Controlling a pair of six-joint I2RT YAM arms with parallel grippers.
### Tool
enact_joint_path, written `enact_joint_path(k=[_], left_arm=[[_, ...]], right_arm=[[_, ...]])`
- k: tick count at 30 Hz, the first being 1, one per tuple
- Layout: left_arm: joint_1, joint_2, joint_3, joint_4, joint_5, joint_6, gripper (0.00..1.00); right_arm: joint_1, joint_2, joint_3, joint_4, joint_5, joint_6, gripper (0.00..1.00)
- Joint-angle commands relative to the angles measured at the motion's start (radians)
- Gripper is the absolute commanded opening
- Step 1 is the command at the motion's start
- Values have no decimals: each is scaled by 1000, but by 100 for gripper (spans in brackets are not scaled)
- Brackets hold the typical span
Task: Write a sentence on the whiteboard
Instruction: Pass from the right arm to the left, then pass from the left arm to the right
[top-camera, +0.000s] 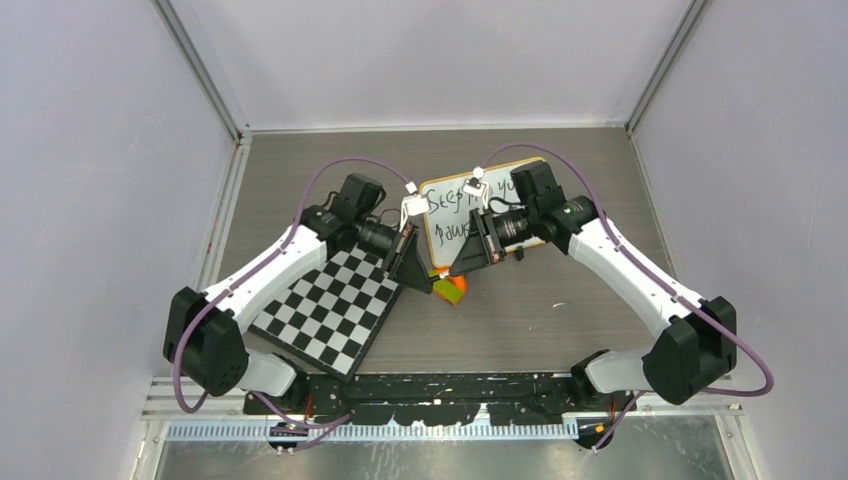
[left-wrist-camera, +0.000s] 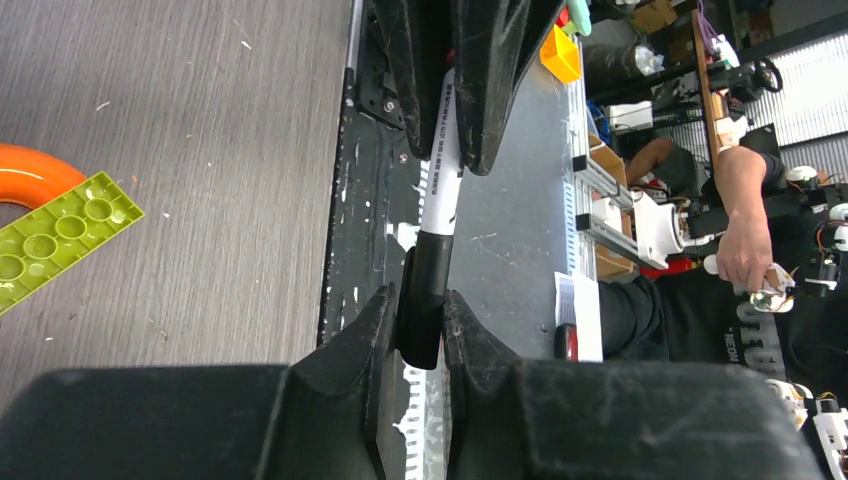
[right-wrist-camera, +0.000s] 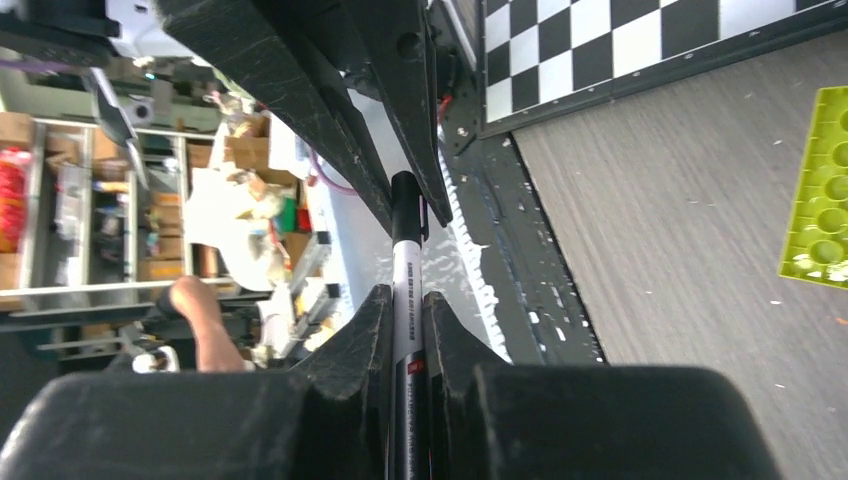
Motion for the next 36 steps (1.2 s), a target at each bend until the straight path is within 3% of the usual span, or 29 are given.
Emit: enact_joint_path(k=[1,9,14,23,36], left_arm=[[-31,-11,17,203,69,-91,0],[5,-32,36,3,10,39,0],[10,-33,36,-72,-10,94,0],[13,1,39,-65,-14,13,0],[13,84,63,-79,29,-21,0]], right_arm=[[54,-36,105,-70,145,-206,1],[48,-124,264,-331,449,-492,58],[49,-156,339,-452,554,-620,75],[116,-137,422,-558,561,-752,78],[368,-66,377,-512,928,-943,74]])
